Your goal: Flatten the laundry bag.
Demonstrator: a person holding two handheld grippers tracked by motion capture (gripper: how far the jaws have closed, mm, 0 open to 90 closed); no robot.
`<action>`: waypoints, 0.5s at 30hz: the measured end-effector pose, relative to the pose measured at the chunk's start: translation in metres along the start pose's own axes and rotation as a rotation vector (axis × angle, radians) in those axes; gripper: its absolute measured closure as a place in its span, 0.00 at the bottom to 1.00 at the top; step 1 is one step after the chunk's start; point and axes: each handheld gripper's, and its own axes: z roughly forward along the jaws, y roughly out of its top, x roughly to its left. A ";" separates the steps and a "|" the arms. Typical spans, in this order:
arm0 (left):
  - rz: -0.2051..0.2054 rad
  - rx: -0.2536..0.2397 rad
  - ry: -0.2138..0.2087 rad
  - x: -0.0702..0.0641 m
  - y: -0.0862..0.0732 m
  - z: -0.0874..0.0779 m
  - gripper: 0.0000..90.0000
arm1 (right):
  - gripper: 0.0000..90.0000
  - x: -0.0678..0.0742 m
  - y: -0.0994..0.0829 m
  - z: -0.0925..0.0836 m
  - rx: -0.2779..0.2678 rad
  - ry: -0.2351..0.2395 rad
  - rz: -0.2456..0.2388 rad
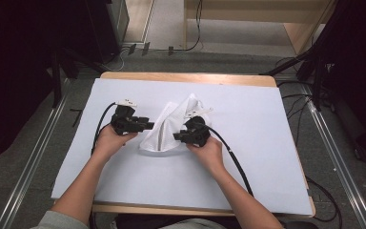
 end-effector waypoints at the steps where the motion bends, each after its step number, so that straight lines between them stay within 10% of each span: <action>1: -0.009 0.001 0.002 0.003 0.000 0.004 0.67 | 1.00 0.002 0.001 -0.004 0.006 -0.011 -0.017; 15: -0.022 0.035 0.038 0.013 0.018 0.039 0.63 | 1.00 0.014 -0.005 -0.047 0.003 0.014 -0.052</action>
